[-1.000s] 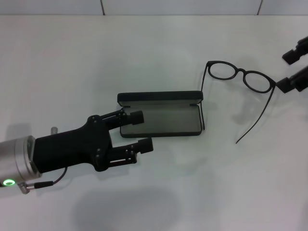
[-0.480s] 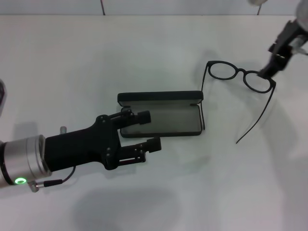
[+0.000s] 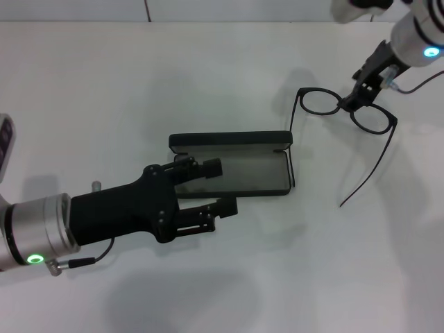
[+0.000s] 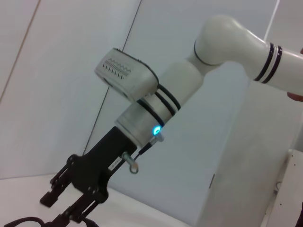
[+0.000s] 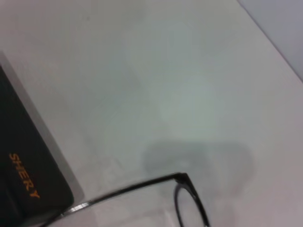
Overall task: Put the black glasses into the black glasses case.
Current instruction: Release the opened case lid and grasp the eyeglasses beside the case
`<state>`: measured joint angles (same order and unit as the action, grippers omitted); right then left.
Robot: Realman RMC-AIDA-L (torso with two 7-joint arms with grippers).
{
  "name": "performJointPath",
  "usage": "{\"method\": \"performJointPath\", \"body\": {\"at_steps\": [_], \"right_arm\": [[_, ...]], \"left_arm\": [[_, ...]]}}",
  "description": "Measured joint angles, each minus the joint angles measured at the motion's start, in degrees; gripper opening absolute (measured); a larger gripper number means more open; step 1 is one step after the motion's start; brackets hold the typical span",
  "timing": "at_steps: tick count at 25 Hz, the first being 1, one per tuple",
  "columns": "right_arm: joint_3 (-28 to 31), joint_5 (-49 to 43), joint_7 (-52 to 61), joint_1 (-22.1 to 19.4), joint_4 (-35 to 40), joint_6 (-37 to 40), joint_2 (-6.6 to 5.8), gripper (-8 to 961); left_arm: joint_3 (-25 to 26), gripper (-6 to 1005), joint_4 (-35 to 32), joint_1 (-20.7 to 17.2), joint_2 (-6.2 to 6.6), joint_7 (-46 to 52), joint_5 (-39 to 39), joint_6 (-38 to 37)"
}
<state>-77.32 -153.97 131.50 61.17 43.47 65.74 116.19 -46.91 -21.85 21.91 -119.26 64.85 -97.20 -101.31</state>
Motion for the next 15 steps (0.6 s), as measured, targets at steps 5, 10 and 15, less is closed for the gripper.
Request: {"method": "performJointPath", "body": {"at_steps": [5, 10, 15], "right_arm": [[-2.33, 2.1, -0.29, 0.16, -3.11, -3.34, 0.0, 666], [-4.89, 3.56, -0.49, 0.8, -6.61, -6.45, 0.06, 440], [-5.11, 4.79, -1.01, 0.86, -7.84, -7.92, 0.08, 328]], "left_arm": [[-0.03, 775, 0.41, 0.76, -0.06, 0.19, 0.05, 0.78], [-0.01, 775, 1.36, 1.39, -0.1, 0.05, 0.04, 1.29], [0.04, 775, 1.38, 1.39, -0.09, 0.0, 0.0, 1.4]]}}
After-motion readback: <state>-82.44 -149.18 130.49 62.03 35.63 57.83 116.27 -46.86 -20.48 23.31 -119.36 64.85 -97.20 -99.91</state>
